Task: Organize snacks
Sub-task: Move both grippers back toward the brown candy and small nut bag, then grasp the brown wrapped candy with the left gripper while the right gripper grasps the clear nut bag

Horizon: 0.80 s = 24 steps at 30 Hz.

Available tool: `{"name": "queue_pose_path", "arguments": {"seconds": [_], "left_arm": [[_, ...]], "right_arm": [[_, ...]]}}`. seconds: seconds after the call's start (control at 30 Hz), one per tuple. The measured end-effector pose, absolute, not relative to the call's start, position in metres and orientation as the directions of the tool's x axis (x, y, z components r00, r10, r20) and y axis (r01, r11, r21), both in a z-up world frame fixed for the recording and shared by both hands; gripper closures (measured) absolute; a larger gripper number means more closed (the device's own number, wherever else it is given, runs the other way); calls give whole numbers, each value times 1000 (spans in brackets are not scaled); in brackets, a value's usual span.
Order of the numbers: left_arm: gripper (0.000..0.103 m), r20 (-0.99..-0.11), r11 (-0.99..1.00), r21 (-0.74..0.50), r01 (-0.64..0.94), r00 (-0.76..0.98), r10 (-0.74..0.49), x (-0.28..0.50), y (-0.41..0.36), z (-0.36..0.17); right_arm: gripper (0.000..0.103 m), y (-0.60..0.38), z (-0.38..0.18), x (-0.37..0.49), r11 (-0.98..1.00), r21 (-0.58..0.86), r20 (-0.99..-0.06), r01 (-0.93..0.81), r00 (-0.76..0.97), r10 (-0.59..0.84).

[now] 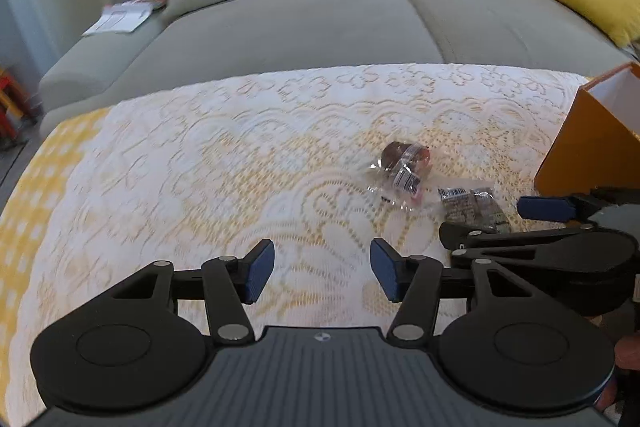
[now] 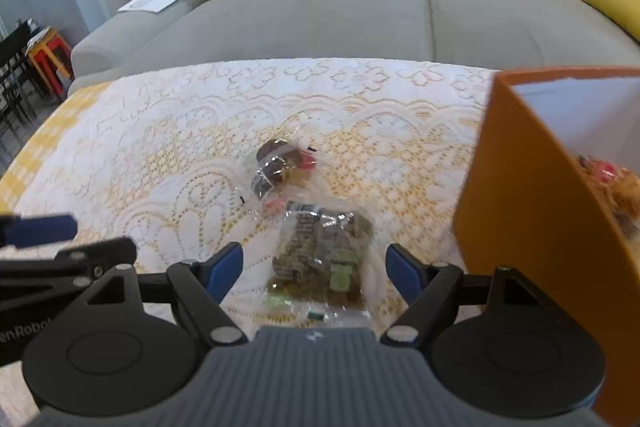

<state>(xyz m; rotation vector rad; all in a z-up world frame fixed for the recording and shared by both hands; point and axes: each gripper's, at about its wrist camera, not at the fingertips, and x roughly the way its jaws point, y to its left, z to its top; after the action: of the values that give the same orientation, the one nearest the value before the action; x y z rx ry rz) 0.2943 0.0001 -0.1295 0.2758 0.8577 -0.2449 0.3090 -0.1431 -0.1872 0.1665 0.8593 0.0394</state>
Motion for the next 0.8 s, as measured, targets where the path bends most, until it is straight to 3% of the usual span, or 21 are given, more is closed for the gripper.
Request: {"name": "queue_pose_path", "arguments": {"seconds": [0.1, 0.4, 0.57, 0.8], "left_arm": [[38, -758, 917, 158, 366, 640, -125, 301, -3, -133], [37, -751, 839, 169, 517, 619, -229, 322, -23, -141], [33, -758, 750, 186, 634, 579, -301, 335, -41, -146], [32, -796, 649, 176, 740, 495, -348, 365, -57, -159]], "right_arm": [[30, -141, -194, 317, 990, 140, -757, 23, 647, 92], [56, -144, -199, 318, 995, 98, -760, -11, 645, 82], [57, -152, -188, 311, 1000, 6, -738, -18, 675, 16], [58, -161, -200, 314, 997, 64, -769, -35, 635, 72]]}}
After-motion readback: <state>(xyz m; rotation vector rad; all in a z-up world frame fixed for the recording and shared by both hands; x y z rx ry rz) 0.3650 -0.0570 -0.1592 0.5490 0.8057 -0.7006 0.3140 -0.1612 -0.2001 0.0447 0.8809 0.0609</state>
